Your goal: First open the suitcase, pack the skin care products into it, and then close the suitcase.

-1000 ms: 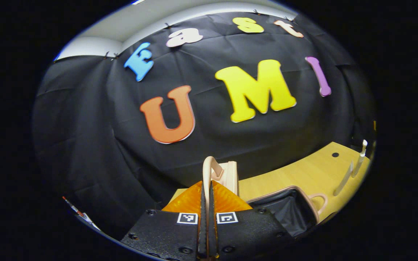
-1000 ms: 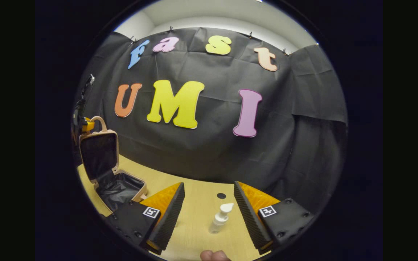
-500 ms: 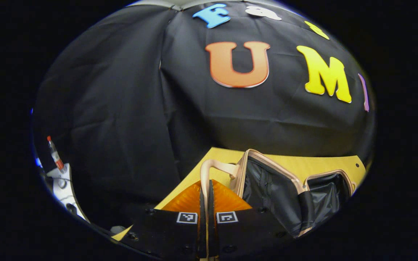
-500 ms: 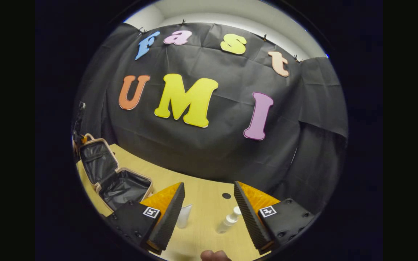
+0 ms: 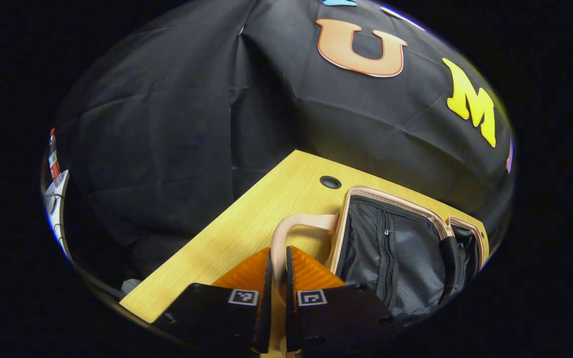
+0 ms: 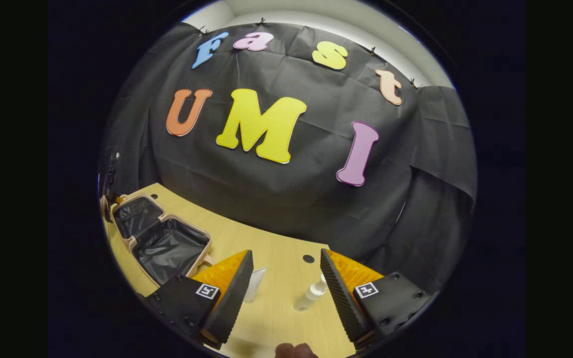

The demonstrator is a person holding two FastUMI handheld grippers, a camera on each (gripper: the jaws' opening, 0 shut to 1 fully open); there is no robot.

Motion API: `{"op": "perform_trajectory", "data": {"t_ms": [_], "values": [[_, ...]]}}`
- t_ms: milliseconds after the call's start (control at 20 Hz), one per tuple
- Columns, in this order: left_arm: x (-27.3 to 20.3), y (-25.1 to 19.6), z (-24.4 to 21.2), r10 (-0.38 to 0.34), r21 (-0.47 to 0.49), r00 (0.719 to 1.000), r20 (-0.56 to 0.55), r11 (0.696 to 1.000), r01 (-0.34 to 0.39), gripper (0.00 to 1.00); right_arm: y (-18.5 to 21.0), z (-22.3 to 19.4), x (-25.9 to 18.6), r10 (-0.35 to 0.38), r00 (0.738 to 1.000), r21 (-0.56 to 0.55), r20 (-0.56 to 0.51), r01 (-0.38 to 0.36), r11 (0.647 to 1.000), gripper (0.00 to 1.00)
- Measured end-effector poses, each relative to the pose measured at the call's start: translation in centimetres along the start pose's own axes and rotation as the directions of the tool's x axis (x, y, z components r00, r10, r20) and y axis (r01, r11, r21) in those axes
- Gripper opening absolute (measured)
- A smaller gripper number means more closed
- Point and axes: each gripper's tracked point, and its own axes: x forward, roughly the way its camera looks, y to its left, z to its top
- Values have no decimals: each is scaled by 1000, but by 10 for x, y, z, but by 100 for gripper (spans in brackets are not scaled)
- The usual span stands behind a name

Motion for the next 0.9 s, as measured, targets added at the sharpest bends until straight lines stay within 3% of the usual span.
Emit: {"op": "perform_trajectory", "data": {"t_ms": [50,100,200,350,650,900], "values": [[3,4,0,17,22,1000,-1,1000,-17,20,-1,-1,-1,0,1000,9,-3,0,1000,81],[2,5,3,32,44,999,-1,999,-32,13,-2,-3,-1,-2,1000,18,-7,2,1000,80],[-14,1,16,56,42,998,22,998,-56,52,-4,-7,-1,-3,1000,40,-12,3,999,80],[-61,-54,39,-16,-2,995,95,1000,16,97,-7,-19,2,6,999,117,-41,-1,993,80],[-166,-189,66,-139,155,952,271,983,99,98,-36,-41,-1,15,998,194,-57,-4,981,80],[-242,-315,31,-263,250,928,265,948,197,98,-71,-70,-4,44,997,229,-71,-26,973,80]]}}
